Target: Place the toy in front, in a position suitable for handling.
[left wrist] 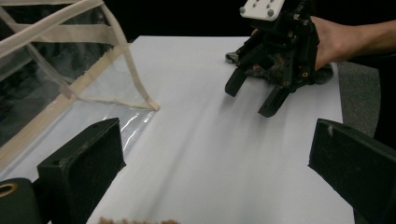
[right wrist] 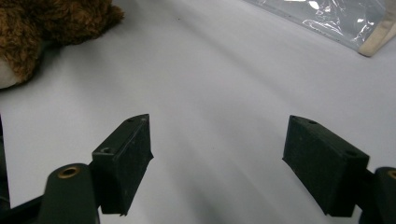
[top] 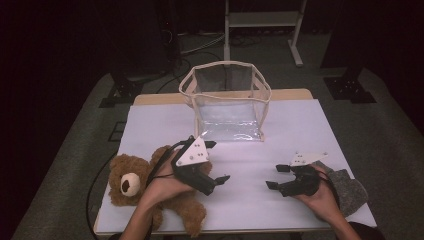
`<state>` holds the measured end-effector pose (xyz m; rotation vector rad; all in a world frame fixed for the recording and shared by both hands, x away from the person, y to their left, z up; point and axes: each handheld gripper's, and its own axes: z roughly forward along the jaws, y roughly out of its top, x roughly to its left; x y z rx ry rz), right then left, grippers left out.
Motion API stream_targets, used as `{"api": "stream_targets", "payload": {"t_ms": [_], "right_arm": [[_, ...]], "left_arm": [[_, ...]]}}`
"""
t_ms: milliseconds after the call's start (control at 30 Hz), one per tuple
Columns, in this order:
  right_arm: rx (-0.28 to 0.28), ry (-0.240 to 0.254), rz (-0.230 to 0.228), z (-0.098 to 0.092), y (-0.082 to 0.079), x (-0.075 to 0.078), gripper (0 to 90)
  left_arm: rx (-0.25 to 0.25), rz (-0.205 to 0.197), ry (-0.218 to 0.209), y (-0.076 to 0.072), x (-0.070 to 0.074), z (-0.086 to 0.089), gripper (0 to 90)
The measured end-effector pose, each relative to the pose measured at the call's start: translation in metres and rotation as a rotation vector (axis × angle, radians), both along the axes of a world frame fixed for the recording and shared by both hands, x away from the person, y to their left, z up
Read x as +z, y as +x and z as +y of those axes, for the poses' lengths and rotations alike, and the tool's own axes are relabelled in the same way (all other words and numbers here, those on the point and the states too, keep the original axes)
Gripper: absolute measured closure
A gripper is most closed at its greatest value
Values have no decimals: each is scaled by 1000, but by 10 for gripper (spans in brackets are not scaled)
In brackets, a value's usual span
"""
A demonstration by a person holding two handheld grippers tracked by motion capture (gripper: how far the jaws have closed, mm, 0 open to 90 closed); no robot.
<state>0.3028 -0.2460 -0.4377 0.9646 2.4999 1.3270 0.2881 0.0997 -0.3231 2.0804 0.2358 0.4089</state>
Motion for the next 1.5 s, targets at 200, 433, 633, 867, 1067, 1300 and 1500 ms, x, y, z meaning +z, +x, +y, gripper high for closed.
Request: {"api": "stream_targets", "payload": {"t_ms": [200,433,633,867,1067,1300,1500], "right_arm": [[2,-2,2,1,-1,0,220],[8,-6,10,1,0,-1,223],[11,-7,11,2,0,-1,223],[15,-9,14,2,0,-2,223],[21,-11,15,3,0,-2,223],[24,-11,15,4,-1,-2,224],[26,-14,16,5,-1,-3,224]], "left_arm": [[31,-11,-16,1,7,16,24],[79,-22,-34,5,14,38,24],[101,-22,-35,7,15,48,24],[136,-26,-44,10,17,60,24],[165,-35,-37,13,17,70,24],[204,-34,-39,16,18,84,24],[230,-32,-25,19,15,95,24]]}}
